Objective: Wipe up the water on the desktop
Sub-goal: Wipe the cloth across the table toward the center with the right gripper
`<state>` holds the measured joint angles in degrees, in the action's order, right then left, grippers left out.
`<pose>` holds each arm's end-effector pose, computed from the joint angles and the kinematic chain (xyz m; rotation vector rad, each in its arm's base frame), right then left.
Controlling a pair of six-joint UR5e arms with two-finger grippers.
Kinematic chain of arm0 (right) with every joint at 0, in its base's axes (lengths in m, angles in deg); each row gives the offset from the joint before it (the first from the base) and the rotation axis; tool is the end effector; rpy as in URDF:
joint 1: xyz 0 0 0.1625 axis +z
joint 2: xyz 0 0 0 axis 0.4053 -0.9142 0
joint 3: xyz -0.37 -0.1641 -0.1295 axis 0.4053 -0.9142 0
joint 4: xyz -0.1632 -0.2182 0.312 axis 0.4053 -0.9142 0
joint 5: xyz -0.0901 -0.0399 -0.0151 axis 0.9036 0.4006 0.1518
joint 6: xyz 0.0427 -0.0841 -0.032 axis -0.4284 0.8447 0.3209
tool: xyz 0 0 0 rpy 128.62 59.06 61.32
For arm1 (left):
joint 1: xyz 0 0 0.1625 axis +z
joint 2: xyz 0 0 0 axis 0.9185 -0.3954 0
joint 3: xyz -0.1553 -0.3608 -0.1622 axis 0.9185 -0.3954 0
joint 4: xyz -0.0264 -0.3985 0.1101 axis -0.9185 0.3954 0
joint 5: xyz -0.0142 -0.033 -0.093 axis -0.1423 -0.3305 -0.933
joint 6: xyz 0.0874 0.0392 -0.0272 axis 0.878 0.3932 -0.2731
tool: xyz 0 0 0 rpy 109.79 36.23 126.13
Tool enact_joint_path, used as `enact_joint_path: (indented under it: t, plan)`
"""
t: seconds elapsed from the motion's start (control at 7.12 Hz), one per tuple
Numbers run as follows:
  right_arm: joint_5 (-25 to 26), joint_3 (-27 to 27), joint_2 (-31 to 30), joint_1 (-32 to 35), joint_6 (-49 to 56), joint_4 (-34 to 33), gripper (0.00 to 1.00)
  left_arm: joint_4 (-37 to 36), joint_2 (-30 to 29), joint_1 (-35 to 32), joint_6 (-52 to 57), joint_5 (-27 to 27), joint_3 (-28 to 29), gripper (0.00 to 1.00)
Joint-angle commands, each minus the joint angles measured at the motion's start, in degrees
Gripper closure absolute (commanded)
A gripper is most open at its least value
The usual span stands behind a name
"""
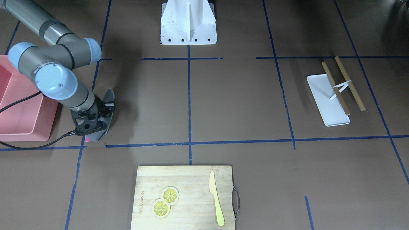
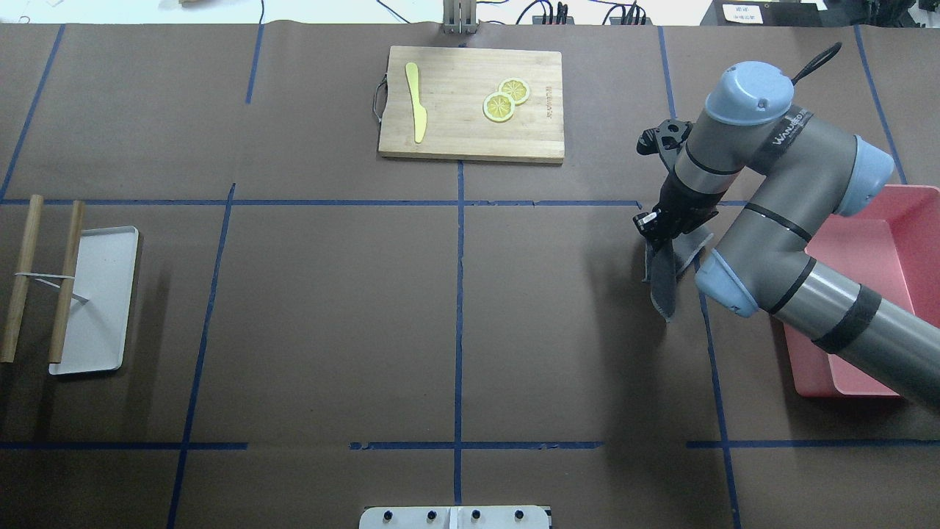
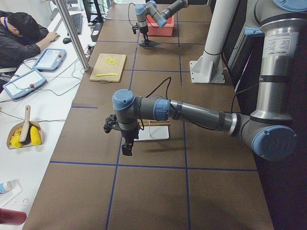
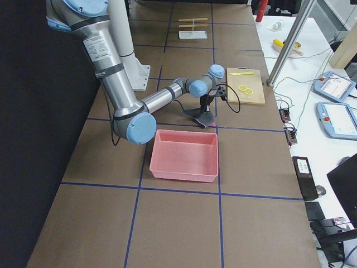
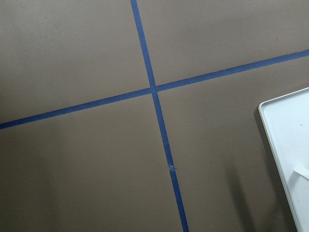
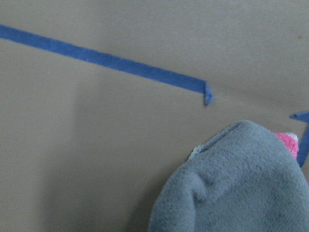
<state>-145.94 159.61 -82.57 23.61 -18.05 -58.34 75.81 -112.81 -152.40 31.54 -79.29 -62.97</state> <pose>-0.3937 -0.5387 0.4103 -0.0288 -0.7853 -0.2962 -0.0341 -0.4935 0.5783 0.0651 0.6747 0.2178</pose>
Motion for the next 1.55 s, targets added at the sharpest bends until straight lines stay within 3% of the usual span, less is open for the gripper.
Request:
enact_joint_path:
  t: [0.0,0.28,0.7,0.84,0.98,1.41]
  plan:
    - [-0.27,-0.05,0.75,-1.70,-1.66,0.06,0.96,0.09,0.01,0.00,0.01,0.09,0.46,0.00]
    - [-0.18,0.30,4.34,-6.97,-10.51,0.93,0.96,0.09,-0.07,0.00,0.10,0.09,0.55,0.00]
    - [0.43,1.27,4.80,-14.88,-25.62,13.39,0.96,0.09,-0.25,0.00,0.36,0.09,1.08,0.00]
    - [0.52,1.88,4.89,-16.04,-28.02,14.82,0.96,0.17,-0.34,-0.09,0.36,0.09,1.08,0.00]
    - [0.96,6.06,3.93,-16.05,-28.30,14.83,0.96,0.18,-0.34,-0.09,0.36,0.17,1.08,0.00]
    - [9.46,19.08,0.67,-12.82,-28.31,14.30,0.95,0.09,-0.43,-0.09,0.27,0.09,1.08,0.00]
